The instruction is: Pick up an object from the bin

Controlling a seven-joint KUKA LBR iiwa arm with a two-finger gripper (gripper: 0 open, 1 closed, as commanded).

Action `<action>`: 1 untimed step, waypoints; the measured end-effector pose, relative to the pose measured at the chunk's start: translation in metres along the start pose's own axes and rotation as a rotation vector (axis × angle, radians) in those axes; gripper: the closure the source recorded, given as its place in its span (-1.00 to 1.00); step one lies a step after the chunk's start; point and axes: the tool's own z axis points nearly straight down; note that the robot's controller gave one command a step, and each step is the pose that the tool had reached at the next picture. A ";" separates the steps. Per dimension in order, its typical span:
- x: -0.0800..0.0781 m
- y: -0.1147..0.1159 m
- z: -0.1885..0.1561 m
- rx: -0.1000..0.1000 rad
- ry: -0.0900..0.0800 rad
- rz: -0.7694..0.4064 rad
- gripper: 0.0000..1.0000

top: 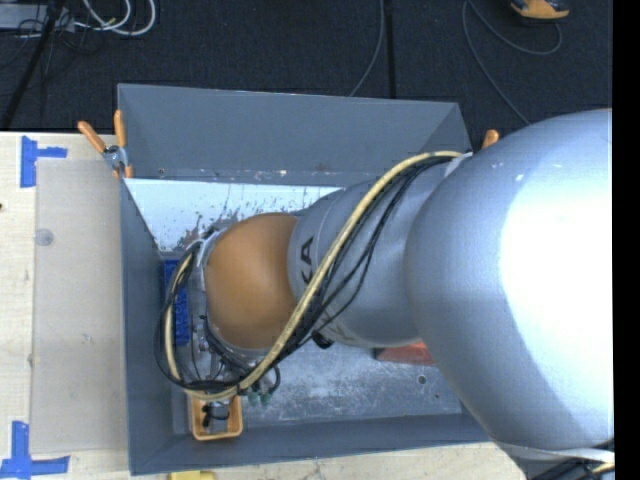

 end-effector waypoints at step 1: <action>0.002 -0.005 -0.010 -0.001 -0.001 0.195 -1.00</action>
Offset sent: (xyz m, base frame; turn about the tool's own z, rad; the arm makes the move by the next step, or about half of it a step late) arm -0.0093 -0.0028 -0.0198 0.1147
